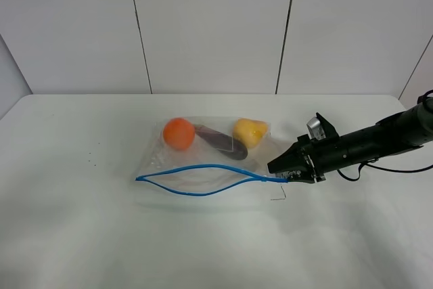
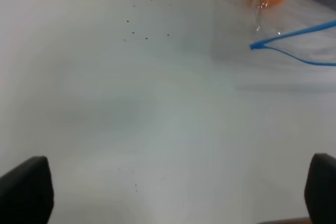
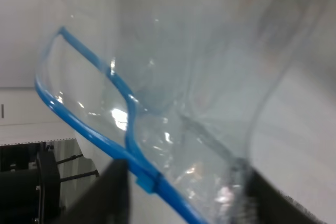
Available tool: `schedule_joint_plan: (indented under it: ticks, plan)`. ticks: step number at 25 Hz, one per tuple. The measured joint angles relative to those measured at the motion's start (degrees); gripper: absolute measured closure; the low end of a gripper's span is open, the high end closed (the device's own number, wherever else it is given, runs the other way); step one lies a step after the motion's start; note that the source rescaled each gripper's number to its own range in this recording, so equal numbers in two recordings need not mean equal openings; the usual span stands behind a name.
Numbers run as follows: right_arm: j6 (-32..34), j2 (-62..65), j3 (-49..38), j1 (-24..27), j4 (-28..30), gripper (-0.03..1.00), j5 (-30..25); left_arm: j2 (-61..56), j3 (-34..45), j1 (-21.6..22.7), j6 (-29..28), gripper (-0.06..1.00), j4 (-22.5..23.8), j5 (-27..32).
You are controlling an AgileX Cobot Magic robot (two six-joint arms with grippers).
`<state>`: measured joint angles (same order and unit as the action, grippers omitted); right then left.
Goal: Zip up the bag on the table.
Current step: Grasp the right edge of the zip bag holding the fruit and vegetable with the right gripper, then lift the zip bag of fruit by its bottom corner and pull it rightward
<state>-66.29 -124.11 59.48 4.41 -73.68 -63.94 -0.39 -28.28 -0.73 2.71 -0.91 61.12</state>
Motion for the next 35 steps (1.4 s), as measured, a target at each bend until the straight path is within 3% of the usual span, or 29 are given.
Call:
schedule_joint_plan:
  ticks: [9,21,35]
  plan:
    - [0.0,0.0,0.0,0.0,0.0,0.97,0.2,0.0,0.0,0.0,0.0,-0.06,0.0,0.0]
    - [0.0,0.4,0.0,0.0,0.0,0.97,-2.9,0.0,0.0,0.0,0.0,-0.06,0.0,0.0]
    - [1.1,9.4,0.0,0.0,1.1,0.97,-4.6,0.0,0.0,0.0,0.0,-0.06,0.0,0.0]
